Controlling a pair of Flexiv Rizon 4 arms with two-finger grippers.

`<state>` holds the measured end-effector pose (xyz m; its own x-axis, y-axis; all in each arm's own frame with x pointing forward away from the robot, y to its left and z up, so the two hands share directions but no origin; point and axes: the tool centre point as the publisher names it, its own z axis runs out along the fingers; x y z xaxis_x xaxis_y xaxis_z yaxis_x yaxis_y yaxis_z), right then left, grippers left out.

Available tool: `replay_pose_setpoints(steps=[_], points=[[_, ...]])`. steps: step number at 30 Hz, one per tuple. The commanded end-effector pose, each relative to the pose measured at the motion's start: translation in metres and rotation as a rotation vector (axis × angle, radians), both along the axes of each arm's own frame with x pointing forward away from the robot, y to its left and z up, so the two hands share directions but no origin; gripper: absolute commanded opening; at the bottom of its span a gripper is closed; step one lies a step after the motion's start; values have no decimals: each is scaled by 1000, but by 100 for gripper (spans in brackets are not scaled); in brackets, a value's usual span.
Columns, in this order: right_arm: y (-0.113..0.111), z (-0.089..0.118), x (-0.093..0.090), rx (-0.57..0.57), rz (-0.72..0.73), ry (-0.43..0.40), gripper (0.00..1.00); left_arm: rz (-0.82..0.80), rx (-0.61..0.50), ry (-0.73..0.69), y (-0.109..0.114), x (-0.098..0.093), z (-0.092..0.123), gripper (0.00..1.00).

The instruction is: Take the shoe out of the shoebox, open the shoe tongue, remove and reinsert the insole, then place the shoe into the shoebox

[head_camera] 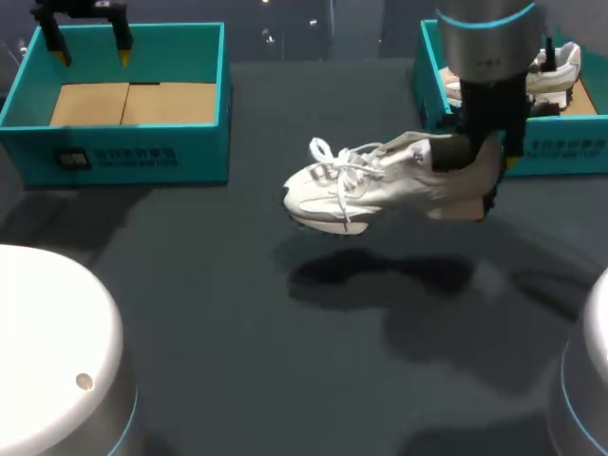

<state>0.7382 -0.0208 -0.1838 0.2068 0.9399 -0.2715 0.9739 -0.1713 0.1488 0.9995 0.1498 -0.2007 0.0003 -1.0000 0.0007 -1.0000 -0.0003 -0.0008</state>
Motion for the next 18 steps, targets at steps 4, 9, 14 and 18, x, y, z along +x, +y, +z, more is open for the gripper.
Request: replay_pose_setpoints(steps=[4, 9, 14, 18], points=[[6, -20, -12, 37, -3, -19, 0, 0, 1, 1, 0, 0, 1, 100], [6, -20, -12, 37, -3, -19, 0, 0, 1, 1, 0, 0, 1, 100], [15, -31, -15, 8, -16, -24, 0, 0, 1, 1, 0, 0, 1, 100], [29, -55, -20, -12, -15, -44, 0, 0, 1, 1, 0, 0, 1, 100]])
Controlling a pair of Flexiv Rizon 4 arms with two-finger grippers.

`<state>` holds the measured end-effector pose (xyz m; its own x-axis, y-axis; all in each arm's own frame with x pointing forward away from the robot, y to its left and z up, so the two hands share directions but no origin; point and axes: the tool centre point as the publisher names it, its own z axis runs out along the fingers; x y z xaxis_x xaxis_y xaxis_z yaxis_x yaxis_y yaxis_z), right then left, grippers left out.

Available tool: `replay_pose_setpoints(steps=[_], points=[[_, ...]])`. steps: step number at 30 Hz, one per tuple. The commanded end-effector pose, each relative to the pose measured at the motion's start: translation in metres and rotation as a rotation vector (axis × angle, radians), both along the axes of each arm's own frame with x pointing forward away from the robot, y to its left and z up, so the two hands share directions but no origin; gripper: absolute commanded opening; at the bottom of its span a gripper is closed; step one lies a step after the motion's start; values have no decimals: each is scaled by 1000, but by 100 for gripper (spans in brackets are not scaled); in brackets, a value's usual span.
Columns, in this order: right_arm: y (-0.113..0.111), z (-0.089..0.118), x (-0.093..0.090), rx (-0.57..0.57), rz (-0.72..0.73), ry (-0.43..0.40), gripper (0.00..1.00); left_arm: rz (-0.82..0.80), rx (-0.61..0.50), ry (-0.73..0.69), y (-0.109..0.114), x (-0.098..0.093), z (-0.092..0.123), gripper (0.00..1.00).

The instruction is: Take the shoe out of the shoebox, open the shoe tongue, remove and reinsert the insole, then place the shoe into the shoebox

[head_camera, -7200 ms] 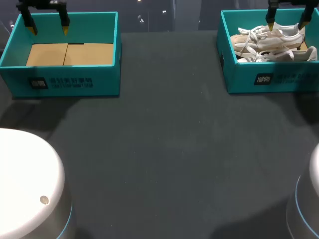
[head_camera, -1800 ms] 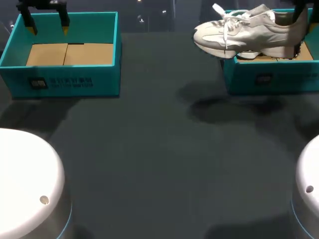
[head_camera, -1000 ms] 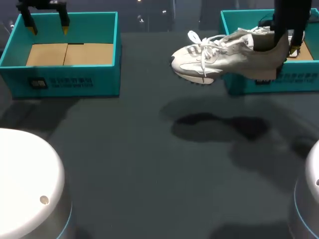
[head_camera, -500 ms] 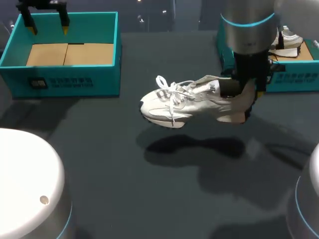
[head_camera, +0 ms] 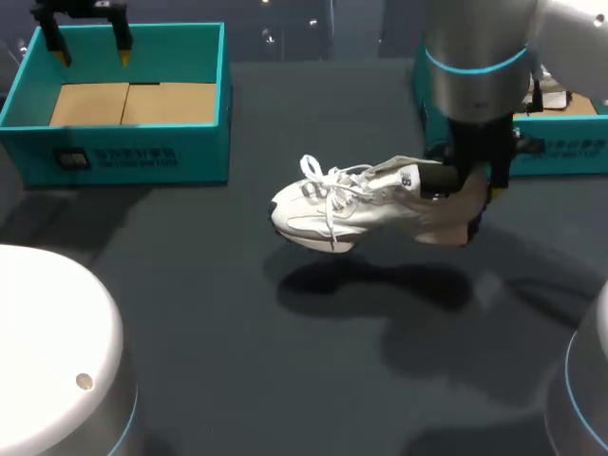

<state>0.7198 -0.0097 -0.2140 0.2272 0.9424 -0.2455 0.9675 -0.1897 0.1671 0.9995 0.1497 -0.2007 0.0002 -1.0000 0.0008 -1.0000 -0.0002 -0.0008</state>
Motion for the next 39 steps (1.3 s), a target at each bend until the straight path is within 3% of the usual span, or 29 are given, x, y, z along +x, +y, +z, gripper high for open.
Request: replay_pose_setpoints(steps=[1, 13, 39], points=[[21, -30, -2, -23, 15, -24, 0, 0, 1, 1, 0, 0, 1, 100], [35, -91, -6, -13, 63, 10, 0, 0, 1, 1, 0, 0, 1, 100], [50, -150, -17, 32, 48, 3, 0, 0, 1, 1, 0, 0, 1, 100]])
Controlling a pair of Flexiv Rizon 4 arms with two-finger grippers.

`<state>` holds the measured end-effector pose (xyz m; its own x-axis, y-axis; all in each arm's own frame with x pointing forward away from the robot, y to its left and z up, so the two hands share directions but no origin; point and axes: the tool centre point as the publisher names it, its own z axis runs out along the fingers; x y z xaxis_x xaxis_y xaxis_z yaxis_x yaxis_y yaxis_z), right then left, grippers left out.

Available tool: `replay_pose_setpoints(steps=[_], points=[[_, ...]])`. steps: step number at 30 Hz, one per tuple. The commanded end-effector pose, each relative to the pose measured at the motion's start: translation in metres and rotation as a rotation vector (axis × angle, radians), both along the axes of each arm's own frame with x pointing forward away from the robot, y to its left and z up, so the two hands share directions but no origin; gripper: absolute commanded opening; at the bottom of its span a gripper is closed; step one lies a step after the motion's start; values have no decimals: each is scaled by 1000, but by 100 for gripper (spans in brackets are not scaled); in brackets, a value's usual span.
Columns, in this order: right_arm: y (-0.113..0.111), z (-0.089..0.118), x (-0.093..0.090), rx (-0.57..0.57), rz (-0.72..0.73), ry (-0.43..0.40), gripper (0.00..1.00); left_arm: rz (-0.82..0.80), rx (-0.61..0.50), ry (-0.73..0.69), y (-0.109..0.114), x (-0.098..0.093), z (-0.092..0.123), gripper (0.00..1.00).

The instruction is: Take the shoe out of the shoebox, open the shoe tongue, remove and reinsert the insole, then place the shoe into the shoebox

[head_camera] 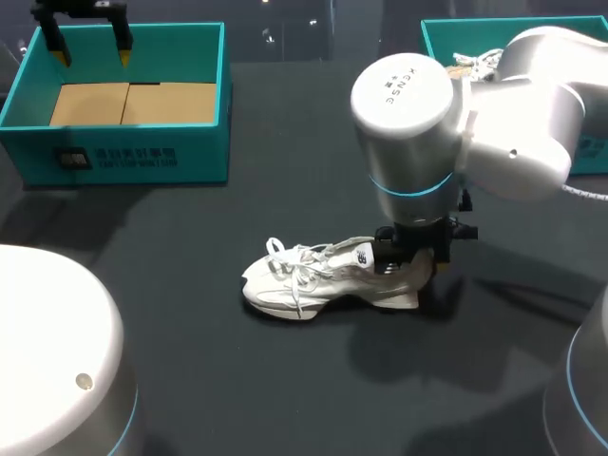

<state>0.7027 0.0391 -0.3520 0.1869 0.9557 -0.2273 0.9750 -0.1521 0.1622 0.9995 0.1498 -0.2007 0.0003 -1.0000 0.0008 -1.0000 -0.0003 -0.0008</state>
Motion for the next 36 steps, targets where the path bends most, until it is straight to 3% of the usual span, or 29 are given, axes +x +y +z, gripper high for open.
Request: replay_pose_setpoints(steps=[1, 15, 18, 19, 27, 30, 31, 32, 34, 36], points=[[2, -14, 0, 13, 6, 1, 0, 0, 1, 1, 0, 0, 1, 100], [3, -33, -1, 26, -10, 46, 0, 0, 1, 1, 0, 0, 1, 100], [3, -28, -1, 31, -13, 45, 49, 0, 1, 1, 0, 0, 1, 100], [3, -25, -1, 33, -13, 43, 100, 0, 1, 1, 0, 0, 1, 100], [-1, 13, -6, 80, 16, 74, 100, 0, 1, 1, 0, 0, 1, 100], [-6, 36, -8, 168, 104, 96, 100, 0, 1, 1, 0, 0, 1, 100], [-8, 44, -9, 269, 189, 88, 100, 0, 1, 1, 0, 0, 1, 100], [-11, 53, -12, 440, 335, 63, 100, 0, 1, 1, 0, 0, 1, 100], [-18, 69, -23, 614, 684, -35, 100, 0, 1, 1, 0, 0, 1, 100], [-18, 69, -23, 614, 684, -35, 100, 0, 1, 1, 0, 0, 1, 100]])
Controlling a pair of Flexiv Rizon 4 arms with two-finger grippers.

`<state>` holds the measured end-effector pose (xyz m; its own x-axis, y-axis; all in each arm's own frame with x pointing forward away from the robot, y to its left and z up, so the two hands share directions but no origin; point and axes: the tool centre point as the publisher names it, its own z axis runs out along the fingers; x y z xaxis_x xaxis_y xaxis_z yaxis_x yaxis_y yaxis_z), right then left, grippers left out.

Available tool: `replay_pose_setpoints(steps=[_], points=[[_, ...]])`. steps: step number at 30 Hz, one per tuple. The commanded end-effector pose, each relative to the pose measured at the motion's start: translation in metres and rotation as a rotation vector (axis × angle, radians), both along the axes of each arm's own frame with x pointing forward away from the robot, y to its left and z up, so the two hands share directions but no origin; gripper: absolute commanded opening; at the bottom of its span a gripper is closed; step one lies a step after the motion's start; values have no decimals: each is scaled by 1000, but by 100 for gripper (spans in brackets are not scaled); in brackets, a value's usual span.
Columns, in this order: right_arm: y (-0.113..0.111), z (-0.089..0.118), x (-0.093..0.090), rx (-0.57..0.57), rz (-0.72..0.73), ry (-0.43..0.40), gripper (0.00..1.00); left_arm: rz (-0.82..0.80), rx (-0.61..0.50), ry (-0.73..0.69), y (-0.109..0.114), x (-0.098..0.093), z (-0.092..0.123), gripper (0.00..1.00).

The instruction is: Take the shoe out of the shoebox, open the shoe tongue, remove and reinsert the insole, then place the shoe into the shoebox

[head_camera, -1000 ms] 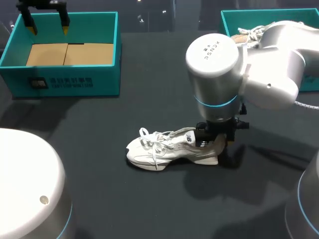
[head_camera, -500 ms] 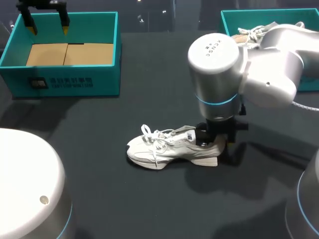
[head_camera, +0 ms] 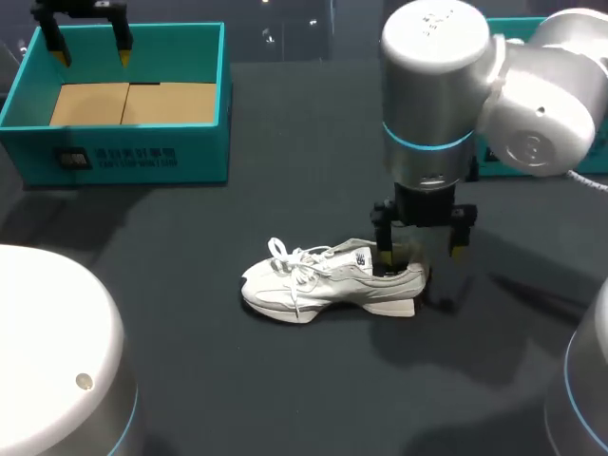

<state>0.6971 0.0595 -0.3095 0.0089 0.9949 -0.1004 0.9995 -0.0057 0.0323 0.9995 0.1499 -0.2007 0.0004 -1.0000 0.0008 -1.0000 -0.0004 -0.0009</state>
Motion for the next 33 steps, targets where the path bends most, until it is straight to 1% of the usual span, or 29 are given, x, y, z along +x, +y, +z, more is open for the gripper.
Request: replay_pose_setpoints(steps=[1, 10, 11, 12, 14, 16, 17, 18, 19, 20, 33], points=[[-39, 27, -17, 515, 483, -142, 100, 0, 1, 1, 0, 0, 0, 100], [-39, 27, -17, 515, 483, -142, 100, 0, 1, 1, 0, 0, 0, 100], [-38, 26, -19, 596, 546, -154, 100, 0, 1, 1, 0, 0, 0, 100], [-40, 26, -19, 619, 582, -165, 100, 0, 1, 1, 0, 0, 0, 100], [-45, 29, -20, 773, 704, -214, 100, 0, 1, 1, 0, 0, 0, 100], [-53, 30, -20, 867, 821, -252, 100, 0, 1, 1, 0, 0, 0, 100], [-56, 30, -23, 874, 908, -301, 100, 0, 1, 1, 0, 0, 0, 100], [-59, 32, -27, 901, 999, -377, 100, 0, 1, 1, 0, 0, 0, 100], [-64, 31, -30, 888, 1049, -435, 100, 0, 1, 1, 0, 0, 0, 100], [-69, 26, -33, 874, 1082, -453, 100, 0, 1, 1, 0, 0, 0, 100], [-69, 26, -33, 874, 1082, -453, 100, 0, 1, 1, 0, 0, 0, 100]])
